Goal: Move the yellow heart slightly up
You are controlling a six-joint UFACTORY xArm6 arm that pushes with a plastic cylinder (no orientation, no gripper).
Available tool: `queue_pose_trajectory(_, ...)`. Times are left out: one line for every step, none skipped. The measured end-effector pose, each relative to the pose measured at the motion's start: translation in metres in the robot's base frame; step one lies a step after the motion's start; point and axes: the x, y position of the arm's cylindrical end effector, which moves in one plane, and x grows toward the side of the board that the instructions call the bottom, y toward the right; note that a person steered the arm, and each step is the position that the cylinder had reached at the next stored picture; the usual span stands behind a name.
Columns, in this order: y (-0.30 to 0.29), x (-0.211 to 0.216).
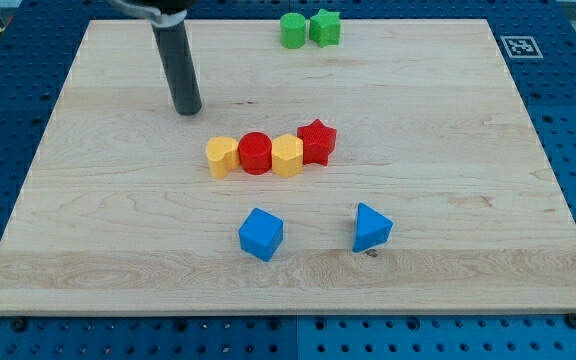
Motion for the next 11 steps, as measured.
queue_pose_trajectory(0.0,0.037)
queue_pose_trajectory(0.002,0.073)
queue_pose_trajectory(0.023,0.099)
queue_pose_trajectory(0.048,0.114)
queue_pose_trajectory(0.06,0.115)
queue_pose_trajectory(0.06,0.098)
queue_pose_trajectory(0.06,0.076)
queue_pose_trajectory(0.059,0.058)
queue_pose_trajectory(0.036,0.045)
queue_pose_trajectory(0.003,0.045)
queue_pose_trajectory(-0.011,0.045)
